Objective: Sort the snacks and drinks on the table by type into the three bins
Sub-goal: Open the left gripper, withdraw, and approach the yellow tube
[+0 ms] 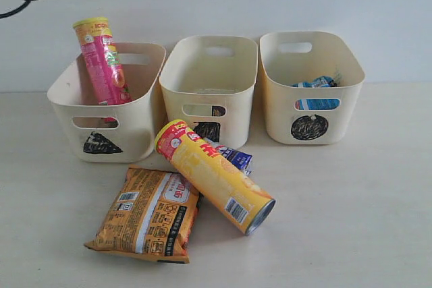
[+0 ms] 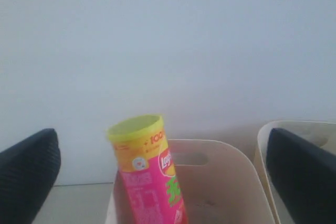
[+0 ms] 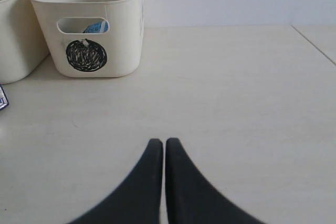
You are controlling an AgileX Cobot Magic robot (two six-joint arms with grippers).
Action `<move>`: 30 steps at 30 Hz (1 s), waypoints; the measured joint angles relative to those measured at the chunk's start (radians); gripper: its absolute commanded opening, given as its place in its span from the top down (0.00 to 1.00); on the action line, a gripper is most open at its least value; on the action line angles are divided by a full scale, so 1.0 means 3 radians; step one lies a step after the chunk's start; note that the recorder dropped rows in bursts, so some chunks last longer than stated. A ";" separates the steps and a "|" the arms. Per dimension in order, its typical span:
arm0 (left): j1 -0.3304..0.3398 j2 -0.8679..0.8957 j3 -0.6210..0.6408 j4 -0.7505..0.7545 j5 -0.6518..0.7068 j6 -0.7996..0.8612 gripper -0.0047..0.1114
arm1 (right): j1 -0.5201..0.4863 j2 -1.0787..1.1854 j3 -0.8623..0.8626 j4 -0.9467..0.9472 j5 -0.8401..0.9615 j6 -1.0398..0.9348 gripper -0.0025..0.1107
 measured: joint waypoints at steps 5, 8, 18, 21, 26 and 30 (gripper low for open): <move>0.0000 -0.0578 0.0478 0.0000 0.0036 -0.0093 0.52 | 0.0000 0.0000 0.0000 0.0000 0.0000 0.0000 0.98; 0.0000 -0.0929 0.0793 0.0000 0.0186 -0.0106 0.85 | 0.0000 0.0000 0.0000 0.0000 0.0000 0.0000 0.98; 0.0000 -0.1976 0.1664 0.0000 0.0749 -0.0109 0.92 | 0.0000 0.0000 0.0000 0.0000 0.0000 0.0000 0.98; 0.0000 -0.2172 0.1783 0.0000 0.0765 -0.0109 0.92 | 0.0000 0.0000 0.0000 0.0000 0.0000 0.0000 0.98; 0.0000 -0.2299 0.1930 0.0010 0.0879 -0.0166 0.92 | 0.0000 0.0000 0.0000 0.0000 0.0006 0.0000 0.98; 0.0000 -0.2283 0.1996 0.0779 0.1562 -0.0906 0.92 | 0.0000 0.0000 0.0000 0.0000 0.0006 0.0000 0.98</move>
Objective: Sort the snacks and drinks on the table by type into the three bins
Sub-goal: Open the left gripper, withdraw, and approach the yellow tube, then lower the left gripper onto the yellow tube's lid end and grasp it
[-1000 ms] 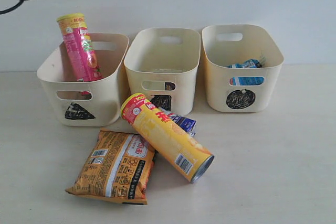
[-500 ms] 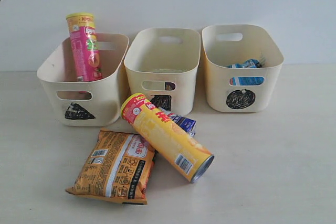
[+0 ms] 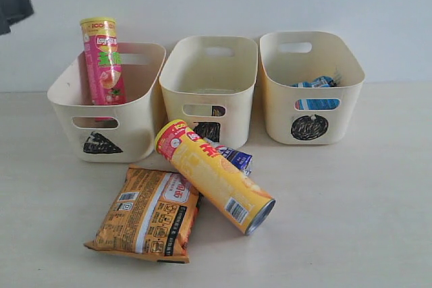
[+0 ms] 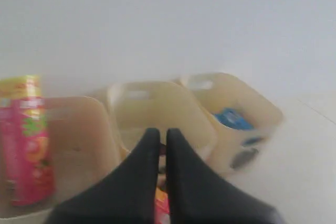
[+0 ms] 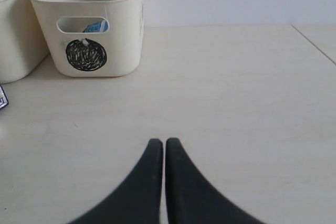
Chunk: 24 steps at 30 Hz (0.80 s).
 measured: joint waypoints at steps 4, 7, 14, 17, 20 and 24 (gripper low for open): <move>-0.0051 0.0264 -0.0259 0.1827 0.1280 -0.1557 0.92 | 0.0000 0.0000 0.0000 0.0000 0.0000 0.0000 0.98; -0.0188 0.0475 -0.0401 0.2671 0.1862 -0.2306 0.92 | 0.0000 0.0000 0.0000 0.0000 0.0000 0.0000 0.98; -0.0460 0.0633 -0.0553 0.2959 0.2400 -0.3005 0.92 | 0.0000 0.0000 0.0000 0.0000 0.0000 0.0000 0.98; -0.0603 0.0665 -0.0552 0.2893 0.2329 -0.3217 0.92 | 0.0000 0.0000 0.0000 0.0000 0.0000 0.0000 0.98; -0.0729 0.0730 -0.0552 0.2580 0.2161 -0.3283 0.88 | 0.0000 0.0000 0.0000 0.0000 0.0000 0.0000 0.98; -0.0861 0.0895 -0.0561 0.2243 0.1734 -0.3331 0.66 | 0.0000 0.0000 0.0000 0.0000 0.0000 0.0000 0.98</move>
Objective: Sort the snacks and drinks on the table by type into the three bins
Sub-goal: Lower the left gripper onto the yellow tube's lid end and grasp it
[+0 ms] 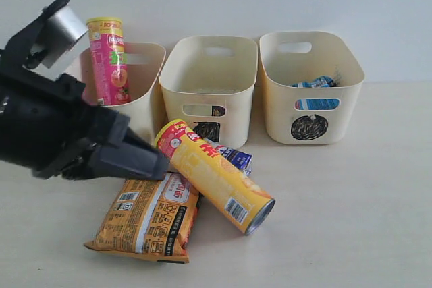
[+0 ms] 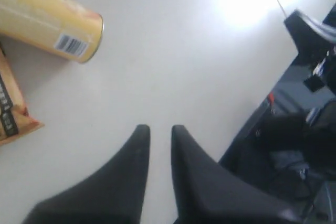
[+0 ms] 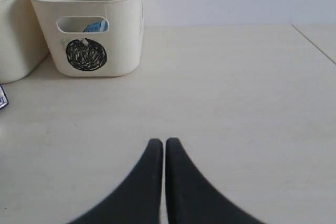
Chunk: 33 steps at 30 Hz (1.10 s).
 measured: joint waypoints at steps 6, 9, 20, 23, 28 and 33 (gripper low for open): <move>-0.0024 0.0369 0.0001 -0.0433 -0.0642 -0.0120 0.27 | 0.0000 0.0000 0.0000 0.0000 0.0000 0.0000 0.98; -0.0027 0.0572 0.0001 -0.0637 -0.0933 -0.0134 0.20 | 0.0000 0.0000 0.0000 0.0000 0.0000 0.0000 0.98; -0.0027 0.1378 -0.0104 -0.0897 -0.1985 -0.0141 0.16 | 0.0000 0.0000 0.0000 0.0000 0.0000 0.0000 0.98; -0.0027 0.1610 -0.0241 -0.0911 -0.2085 -0.0141 0.16 | 0.0000 0.0000 0.0000 0.0000 0.0000 0.0000 0.98; -0.0027 0.1958 -0.0506 -0.0911 -0.2174 -0.0141 0.16 | 0.0000 0.0000 0.0000 0.0000 0.0000 0.0000 0.98; -0.0027 0.2252 -0.0734 -0.1013 -0.2213 -0.0141 0.16 | 0.0000 0.0000 0.0000 0.0000 0.0000 0.0000 0.98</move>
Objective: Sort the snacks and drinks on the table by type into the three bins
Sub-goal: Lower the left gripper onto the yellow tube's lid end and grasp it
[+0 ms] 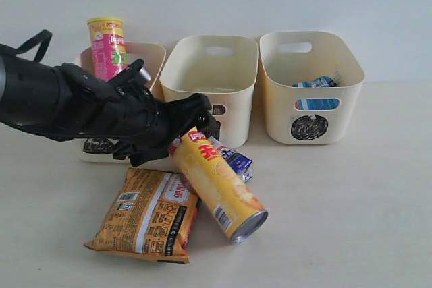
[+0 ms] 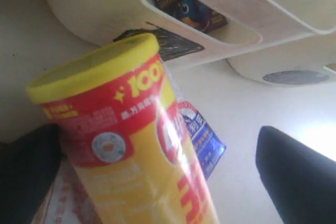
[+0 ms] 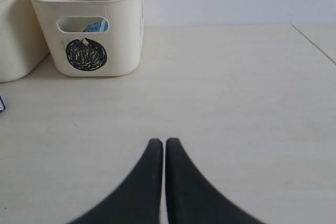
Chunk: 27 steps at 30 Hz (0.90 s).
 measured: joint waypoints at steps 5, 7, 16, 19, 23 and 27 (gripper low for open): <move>0.0000 0.0179 -0.0135 -0.0110 0.0000 0.0000 0.16 | 0.0000 0.0000 0.0000 0.0000 0.0000 0.0000 0.98; 0.0000 0.0221 -0.0161 -0.0122 0.0000 0.0000 0.16 | 0.0000 0.0000 0.0000 0.0000 0.0000 0.0000 0.98; 0.0000 0.0387 -0.0187 -0.0135 0.0000 0.0000 0.22 | 0.0000 0.0000 0.0000 0.0000 0.0000 0.0000 0.98; 0.0000 0.0415 -0.0187 -0.0139 -0.0005 0.0000 0.37 | 0.0000 0.0000 0.0000 0.0000 0.0000 0.0000 0.98; 0.0000 0.0413 -0.0189 -0.0162 0.0001 -0.0006 0.72 | 0.0000 0.0000 0.0000 0.0000 0.0000 0.0000 0.98; 0.0000 0.0375 -0.0189 -0.0165 0.0091 -0.0006 0.92 | 0.0000 0.0000 0.0000 0.0000 0.0000 0.0000 0.98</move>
